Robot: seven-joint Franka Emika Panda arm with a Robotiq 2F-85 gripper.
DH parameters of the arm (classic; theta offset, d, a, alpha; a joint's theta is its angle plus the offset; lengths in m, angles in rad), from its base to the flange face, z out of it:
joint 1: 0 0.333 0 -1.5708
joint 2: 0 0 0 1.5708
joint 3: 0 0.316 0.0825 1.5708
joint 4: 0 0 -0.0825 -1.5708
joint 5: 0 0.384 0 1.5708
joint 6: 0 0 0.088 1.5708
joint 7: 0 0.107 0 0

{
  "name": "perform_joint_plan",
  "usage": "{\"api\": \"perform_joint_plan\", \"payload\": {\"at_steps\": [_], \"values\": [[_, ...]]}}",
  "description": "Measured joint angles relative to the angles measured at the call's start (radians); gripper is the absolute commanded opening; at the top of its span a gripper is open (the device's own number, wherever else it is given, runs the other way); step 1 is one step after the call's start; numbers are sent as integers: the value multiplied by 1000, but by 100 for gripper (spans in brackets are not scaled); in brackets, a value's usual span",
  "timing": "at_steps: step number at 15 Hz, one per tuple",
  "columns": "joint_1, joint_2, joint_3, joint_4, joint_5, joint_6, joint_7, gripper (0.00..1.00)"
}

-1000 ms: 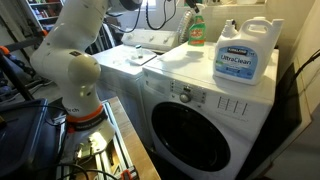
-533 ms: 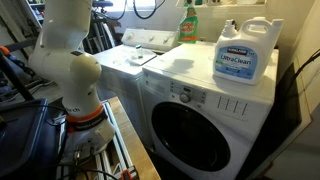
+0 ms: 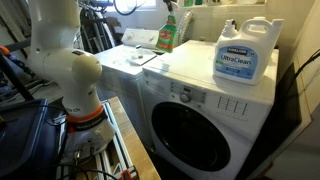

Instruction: Move the green spray bottle to the right

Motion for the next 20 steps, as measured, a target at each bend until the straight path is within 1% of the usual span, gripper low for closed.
{"api": "perform_joint_plan", "payload": {"at_steps": [1, 2, 5, 7, 9, 12, 14, 16, 19, 20], "values": [[0, -9, 0, -11, 1, 0, 3, 37], [-1, -12, 0, -15, 1, 1, 4, 12], [-1, -6, 0, -18, -2, 13, 4, 11], [1, -8, 3, -37, -43, 112, -19, 11], [-3, -19, 1, -80, -96, 244, -57, 11], [-45, -66, -8, -209, -154, 485, -110, 11], [-98, -112, -10, -304, -180, 645, -155, 11], [-185, -164, 17, -399, -195, 802, -214, 11], [-310, -234, 44, -530, -184, 1032, -332, 11], [-344, -252, 50, -575, -173, 1109, -381, 36]]}}
